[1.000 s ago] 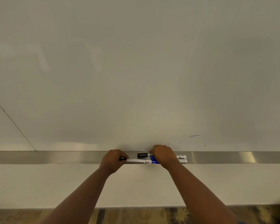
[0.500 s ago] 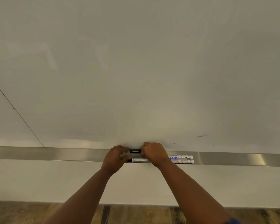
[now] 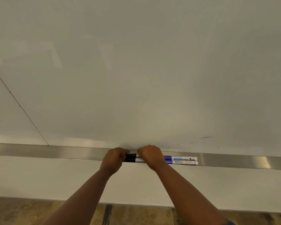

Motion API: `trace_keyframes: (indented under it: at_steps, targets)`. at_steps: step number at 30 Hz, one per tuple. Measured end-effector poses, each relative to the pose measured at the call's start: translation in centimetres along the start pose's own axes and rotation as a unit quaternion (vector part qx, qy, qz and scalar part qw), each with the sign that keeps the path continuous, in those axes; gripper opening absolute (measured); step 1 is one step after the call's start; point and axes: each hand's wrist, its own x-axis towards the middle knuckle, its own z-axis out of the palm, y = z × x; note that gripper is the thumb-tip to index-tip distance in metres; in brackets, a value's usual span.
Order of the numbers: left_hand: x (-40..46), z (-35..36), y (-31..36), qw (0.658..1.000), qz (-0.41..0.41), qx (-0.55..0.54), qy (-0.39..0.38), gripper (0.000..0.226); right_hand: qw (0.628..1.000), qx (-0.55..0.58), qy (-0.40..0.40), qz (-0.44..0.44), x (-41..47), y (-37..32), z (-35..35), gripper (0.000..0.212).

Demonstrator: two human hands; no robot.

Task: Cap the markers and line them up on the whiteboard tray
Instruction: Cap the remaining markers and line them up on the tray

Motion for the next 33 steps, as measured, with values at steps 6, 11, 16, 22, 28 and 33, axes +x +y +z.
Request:
trace_keyframes:
  at_steps: [6,11,16,22,28,33]
  targets:
    - [0.0,0.0,0.1,0.998,-0.022,0.062,-0.013,0.040,0.996,0.074,0.030,0.036,-1.2,1.3,-0.1,0.027]
    - [0.0,0.1,0.5,0.998,-0.010,0.063,0.006,0.040,0.985,0.107,0.076,0.109,-3.5,4.5,-0.7,0.036]
    - [0.0,0.5,1.6,0.998,0.007,0.055,-0.012,0.038,0.964,0.126,0.145,0.183,-6.6,7.5,-0.5,0.024]
    - [-0.1,1.1,2.4,0.998,0.027,0.048,-0.034,0.041,0.973,0.088,0.098,0.192,-8.7,8.7,0.1,0.030]
    - [0.0,1.2,3.1,0.999,0.032,0.033,-0.027,0.039,0.978,0.067,0.054,0.189,-9.2,8.8,-0.2,0.034]
    - [-0.2,1.1,3.0,0.999,0.026,0.036,-0.025,0.039,0.980,0.070,0.038,0.180,-9.4,9.0,-0.5,0.037]
